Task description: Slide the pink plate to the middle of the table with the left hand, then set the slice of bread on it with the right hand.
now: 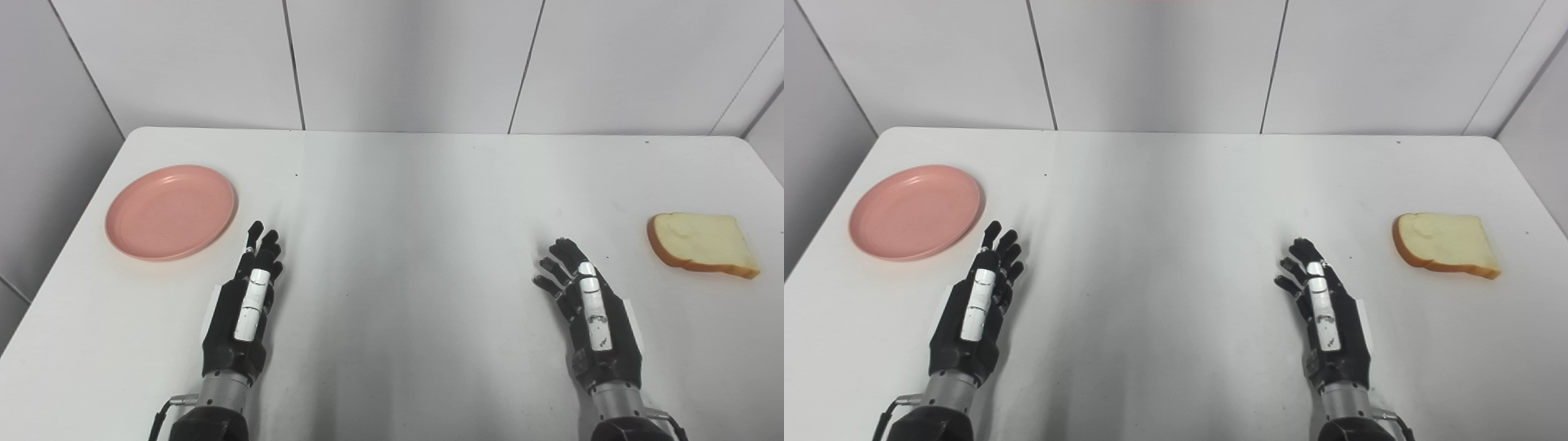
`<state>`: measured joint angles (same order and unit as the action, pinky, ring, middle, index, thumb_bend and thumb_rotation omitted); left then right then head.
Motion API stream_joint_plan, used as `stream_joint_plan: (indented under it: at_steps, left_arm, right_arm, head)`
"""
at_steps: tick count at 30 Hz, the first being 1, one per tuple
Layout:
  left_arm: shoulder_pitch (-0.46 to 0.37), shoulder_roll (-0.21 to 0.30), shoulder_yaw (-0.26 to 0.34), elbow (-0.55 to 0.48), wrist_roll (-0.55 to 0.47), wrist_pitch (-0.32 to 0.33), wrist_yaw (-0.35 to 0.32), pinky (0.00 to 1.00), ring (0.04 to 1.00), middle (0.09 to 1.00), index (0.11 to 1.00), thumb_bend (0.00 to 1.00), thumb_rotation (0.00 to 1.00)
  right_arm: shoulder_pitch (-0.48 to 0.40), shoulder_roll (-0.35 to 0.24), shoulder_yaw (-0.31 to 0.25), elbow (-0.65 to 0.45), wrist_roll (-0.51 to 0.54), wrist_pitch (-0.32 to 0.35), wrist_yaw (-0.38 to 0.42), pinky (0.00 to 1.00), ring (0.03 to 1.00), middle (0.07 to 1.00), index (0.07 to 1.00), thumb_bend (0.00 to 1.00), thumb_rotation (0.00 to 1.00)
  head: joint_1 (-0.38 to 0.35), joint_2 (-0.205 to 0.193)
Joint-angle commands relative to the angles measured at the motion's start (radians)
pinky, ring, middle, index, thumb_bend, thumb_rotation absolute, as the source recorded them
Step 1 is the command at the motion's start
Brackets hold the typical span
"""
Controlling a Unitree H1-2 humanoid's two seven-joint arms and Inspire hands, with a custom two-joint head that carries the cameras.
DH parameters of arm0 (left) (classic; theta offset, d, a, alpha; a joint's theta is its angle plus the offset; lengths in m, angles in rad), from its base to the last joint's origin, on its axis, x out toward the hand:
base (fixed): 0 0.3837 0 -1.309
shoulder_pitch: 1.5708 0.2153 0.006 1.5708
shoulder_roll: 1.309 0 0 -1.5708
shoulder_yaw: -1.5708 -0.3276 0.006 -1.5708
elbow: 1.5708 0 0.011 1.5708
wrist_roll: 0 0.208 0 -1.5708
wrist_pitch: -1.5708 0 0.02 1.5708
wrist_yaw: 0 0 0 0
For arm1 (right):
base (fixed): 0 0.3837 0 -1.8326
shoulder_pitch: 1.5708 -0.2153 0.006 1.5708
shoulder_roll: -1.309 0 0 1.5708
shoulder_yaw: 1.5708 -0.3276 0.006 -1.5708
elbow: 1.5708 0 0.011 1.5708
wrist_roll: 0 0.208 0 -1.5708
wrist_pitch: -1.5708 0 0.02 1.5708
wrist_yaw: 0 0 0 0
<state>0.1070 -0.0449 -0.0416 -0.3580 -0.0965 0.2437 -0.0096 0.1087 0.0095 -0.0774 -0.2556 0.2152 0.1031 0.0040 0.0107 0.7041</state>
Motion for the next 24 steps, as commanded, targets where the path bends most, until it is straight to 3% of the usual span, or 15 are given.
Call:
stream_joint_plan:
  at_steps: [1, 10, 16, 24]
  left_arm:
    - [0.009, -0.010, 0.000, -0.010, 0.003, -0.057, 0.001, 1.00, 0.987, 0.975, 1.000, 0.90, 0.80]
    - [0.035, -0.016, -0.009, 0.011, 0.010, -0.094, 0.003, 1.00, 0.989, 0.985, 1.000, 0.84, 0.80]
    - [0.032, -0.034, -0.010, 0.021, 0.001, -0.077, 0.014, 1.00, 0.993, 0.997, 1.000, 0.81, 0.79]
    - [0.025, -0.043, -0.012, 0.028, 0.000, -0.060, 0.013, 1.00, 0.998, 1.000, 1.000, 0.84, 0.79]
  right_arm:
    - [-0.011, 0.010, 0.008, 0.016, -0.013, -0.033, 0.003, 0.81, 0.858, 0.876, 0.827, 0.81, 0.80]
    - [-0.049, 0.018, 0.005, 0.046, -0.020, -0.034, -0.006, 0.83, 0.858, 0.878, 0.839, 0.86, 0.79]
    - [-0.049, 0.009, 0.000, 0.051, -0.019, -0.040, 0.001, 0.81, 0.854, 0.875, 0.836, 0.84, 0.80]
    - [-0.045, -0.007, -0.002, 0.058, -0.019, -0.041, 0.007, 0.81, 0.843, 0.866, 0.834, 0.86, 0.79]
  head:
    - [0.000, -0.001]
    - [-0.031, 0.003]
    - [-0.024, 0.007]
    - [-0.019, 0.006]
